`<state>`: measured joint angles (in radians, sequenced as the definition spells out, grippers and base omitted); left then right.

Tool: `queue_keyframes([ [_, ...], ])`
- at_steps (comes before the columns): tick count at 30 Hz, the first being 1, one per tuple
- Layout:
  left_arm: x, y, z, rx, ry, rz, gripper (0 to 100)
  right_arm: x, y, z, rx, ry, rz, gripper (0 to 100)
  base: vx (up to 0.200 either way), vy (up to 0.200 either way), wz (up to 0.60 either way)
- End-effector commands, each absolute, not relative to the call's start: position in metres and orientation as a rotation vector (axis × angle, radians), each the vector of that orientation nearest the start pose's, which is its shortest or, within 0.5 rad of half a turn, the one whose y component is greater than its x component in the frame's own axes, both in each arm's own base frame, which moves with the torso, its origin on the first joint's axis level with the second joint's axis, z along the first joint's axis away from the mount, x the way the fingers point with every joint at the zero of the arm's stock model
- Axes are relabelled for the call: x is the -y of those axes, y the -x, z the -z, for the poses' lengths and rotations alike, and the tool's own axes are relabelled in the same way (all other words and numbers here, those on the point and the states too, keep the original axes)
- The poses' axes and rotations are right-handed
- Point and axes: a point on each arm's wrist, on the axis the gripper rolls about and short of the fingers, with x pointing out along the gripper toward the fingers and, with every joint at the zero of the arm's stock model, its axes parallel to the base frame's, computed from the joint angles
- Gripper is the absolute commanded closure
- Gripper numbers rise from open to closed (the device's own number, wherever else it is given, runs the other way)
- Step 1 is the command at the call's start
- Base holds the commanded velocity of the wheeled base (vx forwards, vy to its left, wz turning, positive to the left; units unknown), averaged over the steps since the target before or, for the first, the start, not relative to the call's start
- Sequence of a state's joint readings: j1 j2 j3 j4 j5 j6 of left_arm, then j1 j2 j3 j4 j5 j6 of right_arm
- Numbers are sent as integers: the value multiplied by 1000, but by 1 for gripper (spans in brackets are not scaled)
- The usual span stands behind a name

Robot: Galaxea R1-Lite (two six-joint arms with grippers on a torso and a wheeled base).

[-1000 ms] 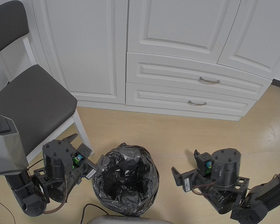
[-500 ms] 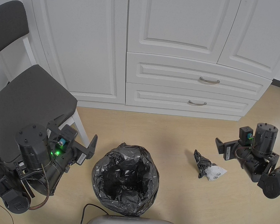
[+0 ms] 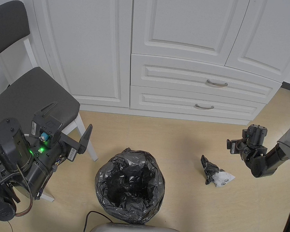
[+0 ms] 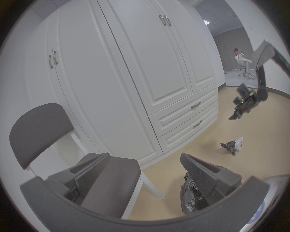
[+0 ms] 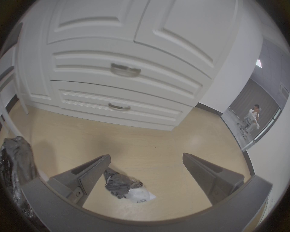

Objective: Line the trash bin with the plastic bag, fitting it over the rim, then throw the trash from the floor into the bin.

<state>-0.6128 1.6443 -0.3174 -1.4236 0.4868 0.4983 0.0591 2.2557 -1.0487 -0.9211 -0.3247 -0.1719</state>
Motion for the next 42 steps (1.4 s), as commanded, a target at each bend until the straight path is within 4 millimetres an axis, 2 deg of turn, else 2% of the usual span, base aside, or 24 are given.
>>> queue_keyframes([
  [1, 123, -192, -169, 155, -429, 97, 0, 9, -479, 46, -493, 88, 295, 0, 0, 0, 0],
  [5, 124, -193, -167, 151, -433, 99, 0, -9, -493, 53, -642, -166, 236, 0, 0, 0, 0],
  [7, 124, -193, -167, 150, -434, 100, 0, -10, -498, 56, -684, -216, 247, 0, 0, 0, 0],
  [9, 124, -193, -167, 149, -434, 100, 0, -10, -516, 60, -763, -314, 306, 0, 0, 0, 0],
  [11, 124, -193, -167, 150, -434, 100, 0, -6, -522, 58, -829, -356, 344, 0, 0, 0, 0],
  [13, 124, -193, -166, 146, -438, 101, 0, -5, -513, 75, -958, -363, 378, 0, 0, 0, 0],
  [14, 124, -193, -165, 142, -438, 102, 0, -5, -512, 77, -972, -361, 374, 0, 0, 0, 0],
  [23, 131, -203, -139, 51, -496, 124, 0, -9, -510, 98, -1007, -325, 330, 0, 0, 0, 0],
  [29, 134, -208, -124, -2, -529, 139, 0, -2, -509, 112, -1016, -284, 319, 0, 0, 0, 0],
  [36, 140, -219, -106, -7, -555, 132, 0, 4, -517, 122, -912, -272, 300, 0, 0, 0, 0],
  [42, 139, -220, -104, -17, -571, 129, 0, 8, -525, 126, -808, -287, 286, 0, 0, 0, 0],
])
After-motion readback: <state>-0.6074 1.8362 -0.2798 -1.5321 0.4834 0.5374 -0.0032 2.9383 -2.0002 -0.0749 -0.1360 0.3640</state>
